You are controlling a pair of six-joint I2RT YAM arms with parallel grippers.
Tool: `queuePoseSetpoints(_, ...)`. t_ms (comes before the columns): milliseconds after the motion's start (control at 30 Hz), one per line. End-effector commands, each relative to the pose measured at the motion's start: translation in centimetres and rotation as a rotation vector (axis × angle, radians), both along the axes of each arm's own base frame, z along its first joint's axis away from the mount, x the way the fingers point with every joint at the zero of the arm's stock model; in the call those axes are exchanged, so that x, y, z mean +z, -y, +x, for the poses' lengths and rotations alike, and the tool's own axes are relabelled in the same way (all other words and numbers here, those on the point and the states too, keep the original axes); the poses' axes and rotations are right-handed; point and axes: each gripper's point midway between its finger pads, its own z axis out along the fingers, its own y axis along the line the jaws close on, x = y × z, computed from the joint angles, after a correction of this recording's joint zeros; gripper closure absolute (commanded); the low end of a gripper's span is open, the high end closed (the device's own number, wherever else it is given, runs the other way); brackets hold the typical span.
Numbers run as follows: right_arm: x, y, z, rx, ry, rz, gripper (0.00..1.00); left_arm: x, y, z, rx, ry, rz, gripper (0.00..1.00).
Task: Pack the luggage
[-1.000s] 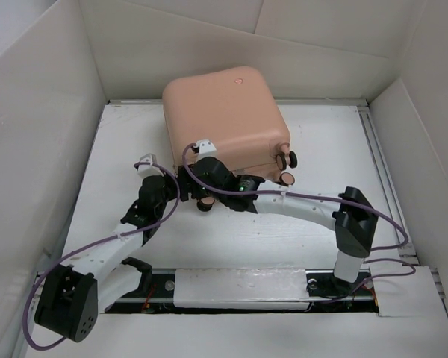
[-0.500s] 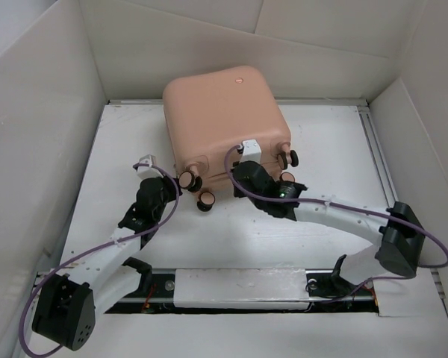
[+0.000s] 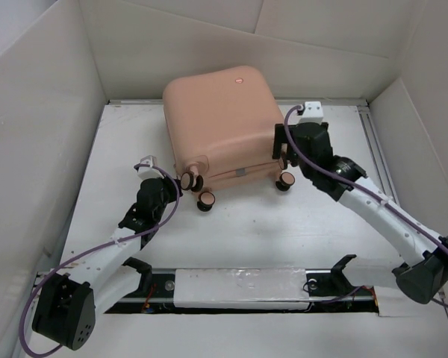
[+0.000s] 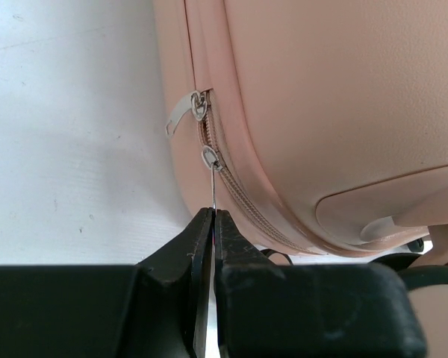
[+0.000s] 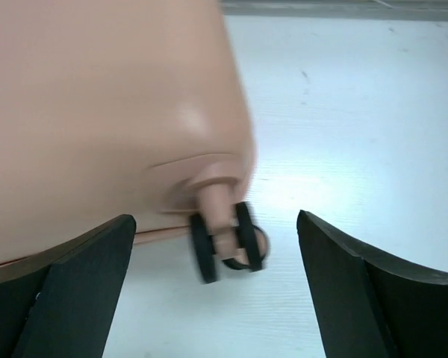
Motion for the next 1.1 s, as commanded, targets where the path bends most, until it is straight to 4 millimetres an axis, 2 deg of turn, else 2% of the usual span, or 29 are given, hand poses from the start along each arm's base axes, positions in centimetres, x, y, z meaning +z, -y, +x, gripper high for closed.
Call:
queuePoseSetpoints(0,-1.2,2.5,0.7,0.042,-0.071,-0.102,0.04,0.5,0.5,-0.1,-0.032,0.018,-0.001,1.00)
queuePoseSetpoints(233,-2.8,0.3,3.2,0.221,-0.142,-0.116,0.03,1.0,0.6,0.2,-0.032,0.026,-0.004,1.00)
queuePoseSetpoints(267,-4.2,0.1,3.7,0.227,-0.179,-0.142,0.03,1.0,0.6,0.2,-0.032,0.026,-0.004,1.00)
queuePoseSetpoints(333,-5.2,0.6,4.8,0.222,-0.217,-0.149,0.03,1.0,0.6,0.2,-0.032,0.026,-0.004,1.00)
queuePoseSetpoints(367,-5.1,0.2,5.2,0.230,-0.225,-0.148,0.04,1.0,0.6,0.2,-0.032,0.026,-0.004,1.00)
queuePoseSetpoints(400,-6.5,0.4,6.0,0.219,-0.258,-0.158,0.05,1.0,0.6,0.2,-0.032,0.026,-0.004,1.00)
queuePoseSetpoints(433,-6.9,0.2,6.3,0.219,-0.267,-0.161,0.07,1.0,0.6,0.2,-0.032,0.026,-0.004,1.00)
queuePoseSetpoints(467,-7.4,0.9,6.7,0.190,-0.284,-0.177,0.10,1.5,0.5,0.5,-0.023,0.036,-0.005,1.00)
queuePoseSetpoints(500,-8.3,1.2,7.0,0.181,-0.302,-0.201,0.20,1.5,0.5,0.5,-0.023,0.036,-0.005,1.00)
queuePoseSetpoints(567,-9.3,2.6,7.1,0.135,-0.333,-0.228,0.32,1.5,0.4,0.5,-0.013,0.037,-0.001,1.00)
queuePoseSetpoints(633,-11.5,3.8,6.7,0.115,-0.376,-0.239,0.57,1.5,0.4,0.5,-0.013,0.037,-0.001,1.00)
queuePoseSetpoints(667,-12.0,5.2,6.7,0.086,-0.385,-0.235,0.70,1.5,0.4,0.5,-0.013,0.037,-0.001,1.00)
queuePoseSetpoints(700,-13.7,6.2,5.9,0.077,-0.423,-0.239,0.81,1.5,0.4,0.5,-0.013,0.037,-0.001,1.00)
queuePoseSetpoints(733,-13.3,7.5,6.1,0.035,-0.398,-0.210,0.99,1.7,0.2,0.6,0.001,0.038,-0.006,1.00)
queuePoseSetpoints(833,-13.0,8.5,5.0,-0.015,-0.373,-0.201,1.00,1.9,-0.4,0.9,0.035,0.039,0.006,1.00)
queuePoseSetpoints(867,-11.7,9.2,4.7,-0.042,-0.333,-0.185,1.00,1.6,-0.5,0.9,0.045,0.032,0.013,1.00)
queuePoseSetpoints(900,-11.6,9.7,4.4,-0.061,-0.323,-0.168,1.00,1.4,-1.0,0.9,0.064,0.028,0.035,1.00)
queuePoseSetpoints(933,-12.6,10.0,3.4,-0.060,-0.343,-0.175,1.00,1.4,-1.3,1.0,0.075,0.030,0.039,1.00)
queuePoseSetpoints(967,-11.5,10.1,3.1,-0.061,-0.304,-0.162,1.00,0.8,-1.4,1.1,0.085,0.012,0.052,1.00)
queuePoseSetpoints(1033,-11.1,10.0,2.3,-0.071,-0.285,-0.146,1.00,0.8,-1.4,1.4,0.097,0.009,0.048,1.00)
queuePoseSetpoints(1067,-11.5,10.2,1.8,-0.071,-0.285,-0.146,1.00,0.2,-1.4,1.6,0.096,-0.005,0.054,1.00)
